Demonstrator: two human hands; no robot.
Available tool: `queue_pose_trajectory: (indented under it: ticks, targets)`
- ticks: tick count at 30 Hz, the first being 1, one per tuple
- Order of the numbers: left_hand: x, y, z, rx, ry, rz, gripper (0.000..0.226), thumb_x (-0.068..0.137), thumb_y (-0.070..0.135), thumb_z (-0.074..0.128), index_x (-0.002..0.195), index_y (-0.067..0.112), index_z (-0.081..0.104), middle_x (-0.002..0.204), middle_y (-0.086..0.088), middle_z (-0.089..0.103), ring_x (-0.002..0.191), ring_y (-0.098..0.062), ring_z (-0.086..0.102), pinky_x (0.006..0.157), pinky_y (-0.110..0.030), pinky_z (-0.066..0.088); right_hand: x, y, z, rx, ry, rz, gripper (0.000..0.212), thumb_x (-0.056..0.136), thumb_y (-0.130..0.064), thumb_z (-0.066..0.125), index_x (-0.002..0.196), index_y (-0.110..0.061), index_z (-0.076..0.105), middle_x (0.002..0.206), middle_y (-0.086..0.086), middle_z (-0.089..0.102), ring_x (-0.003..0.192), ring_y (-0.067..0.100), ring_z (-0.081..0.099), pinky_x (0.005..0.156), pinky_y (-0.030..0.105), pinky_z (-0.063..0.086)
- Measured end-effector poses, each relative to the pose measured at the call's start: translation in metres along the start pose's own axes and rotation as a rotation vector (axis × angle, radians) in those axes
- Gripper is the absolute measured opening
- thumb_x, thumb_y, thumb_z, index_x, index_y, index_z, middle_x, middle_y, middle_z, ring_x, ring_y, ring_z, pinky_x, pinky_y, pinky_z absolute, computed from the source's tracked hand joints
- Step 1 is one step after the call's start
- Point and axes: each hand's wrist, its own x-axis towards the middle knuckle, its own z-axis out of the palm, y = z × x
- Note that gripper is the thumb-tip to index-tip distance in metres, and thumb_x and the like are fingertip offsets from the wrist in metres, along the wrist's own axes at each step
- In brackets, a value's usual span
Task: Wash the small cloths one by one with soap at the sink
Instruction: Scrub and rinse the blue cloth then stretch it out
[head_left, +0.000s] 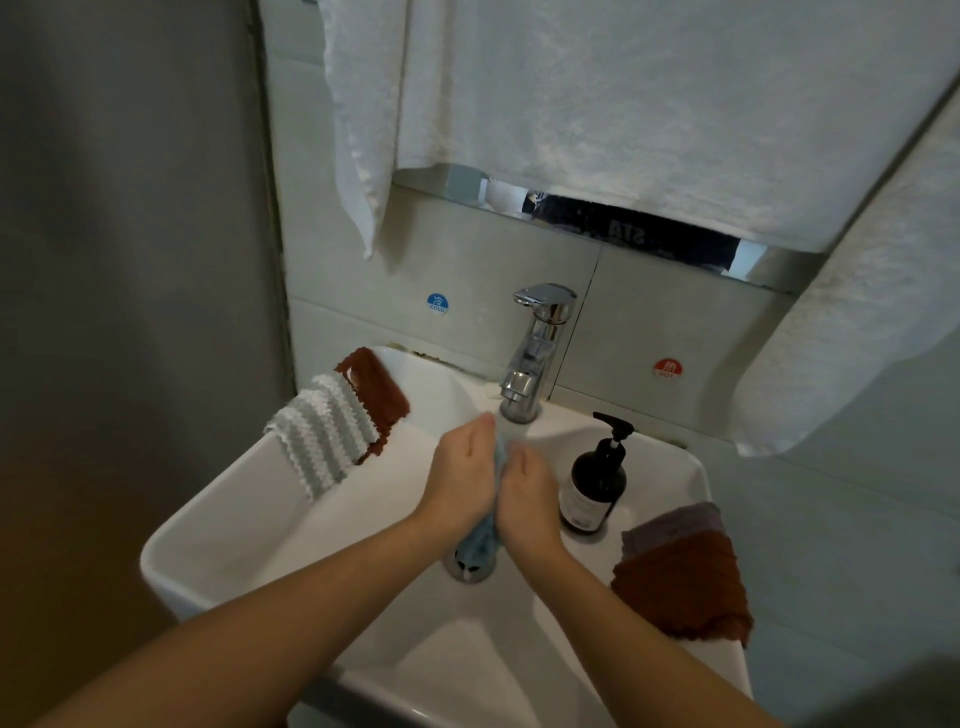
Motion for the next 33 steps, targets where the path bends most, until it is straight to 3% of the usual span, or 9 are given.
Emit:
queue_pose_trajectory:
  ticks: [2,5,8,11,13,19,26,30,33]
  targets:
    - [0.008,-0.007,-0.004,0.039,0.131,0.006,0.044,0.106,0.028,0.035,0.065,0.015,0.046,0.059,-0.003,0.049,0.057,-0.012,0.048,0.057,-0.033,0.042,-0.010,-0.004,0.003,0.056,-0.078,-0.096,0.035,0.103,-0.020,0.037,0.070,-0.017,0.045,0.069,0.003,0.048,0.065,0.012,0.046,0.062,0.033,0.041]
    - [0.002,-0.012,-0.003,0.060,0.015,-0.047,0.040,0.106,0.028,0.036,0.075,0.014,0.058,0.067,-0.001,0.061,0.066,-0.014,0.062,0.057,-0.025,0.050,-0.012,-0.019,-0.002,0.158,0.017,-0.315,0.034,0.104,-0.017,0.038,0.072,-0.018,0.047,0.064,-0.002,0.046,0.056,0.004,0.042,0.054,0.021,0.037]
    - [-0.006,0.002,0.001,-0.053,-0.073,-0.035,0.041,0.106,0.028,0.034,0.074,0.012,0.055,0.062,0.001,0.057,0.060,-0.008,0.058,0.055,-0.019,0.047,0.001,-0.013,-0.004,0.105,0.100,-0.158,0.032,0.105,-0.024,0.036,0.075,-0.020,0.047,0.070,-0.002,0.049,0.061,0.007,0.046,0.056,0.021,0.039]
    - [0.005,0.006,-0.003,-0.066,0.136,0.051,0.042,0.105,0.027,0.037,0.065,0.017,0.043,0.057,0.001,0.042,0.054,-0.007,0.042,0.053,-0.023,0.038,-0.006,0.001,0.001,-0.135,-0.150,-0.029,0.033,0.104,-0.019,0.036,0.073,-0.017,0.047,0.075,0.000,0.052,0.074,0.015,0.053,0.059,0.020,0.040]
    - [0.011,0.000,-0.006,-0.070,0.198,0.003,0.045,0.105,0.030,0.038,0.062,0.018,0.044,0.055,0.003,0.043,0.053,-0.009,0.043,0.054,-0.027,0.038,-0.015,-0.006,0.001,0.067,-0.159,-0.054,0.036,0.104,-0.017,0.037,0.069,-0.017,0.046,0.069,0.002,0.049,0.066,0.010,0.052,0.055,0.017,0.040]
    - [-0.006,-0.002,0.002,0.011,-0.162,-0.256,0.046,0.104,0.047,0.031,0.090,0.017,0.064,0.081,-0.003,0.070,0.078,-0.014,0.070,0.067,-0.025,0.058,0.001,-0.015,-0.005,0.335,0.106,-0.141,0.033,0.106,-0.026,0.035,0.082,-0.013,0.054,0.072,0.002,0.055,0.061,0.004,0.054,0.055,0.018,0.046]
    - [0.009,0.003,-0.007,-0.051,0.178,-0.035,0.037,0.103,0.035,0.043,0.072,0.014,0.042,0.064,0.000,0.043,0.061,-0.012,0.045,0.061,-0.028,0.041,-0.020,-0.002,-0.003,0.098,-0.175,0.027,0.030,0.104,-0.017,0.037,0.076,-0.014,0.047,0.072,0.003,0.054,0.064,0.011,0.053,0.049,0.012,0.040]
    - [-0.001,0.004,-0.003,0.055,-0.036,-0.067,0.034,0.105,0.031,0.040,0.076,0.023,0.057,0.070,0.003,0.061,0.064,-0.001,0.063,0.058,-0.014,0.048,-0.010,-0.012,-0.004,0.277,0.065,-0.093,0.029,0.105,-0.019,0.038,0.080,-0.012,0.051,0.071,0.003,0.052,0.063,0.010,0.051,0.055,0.016,0.043]
    - [-0.008,0.001,-0.003,0.040,-0.131,-0.031,0.032,0.105,0.029,0.040,0.083,0.019,0.061,0.077,-0.003,0.066,0.073,-0.007,0.068,0.063,-0.020,0.052,0.001,-0.010,-0.003,0.188,0.104,-0.028,0.027,0.104,-0.016,0.040,0.078,-0.015,0.049,0.069,-0.002,0.049,0.063,0.009,0.048,0.053,0.011,0.039]
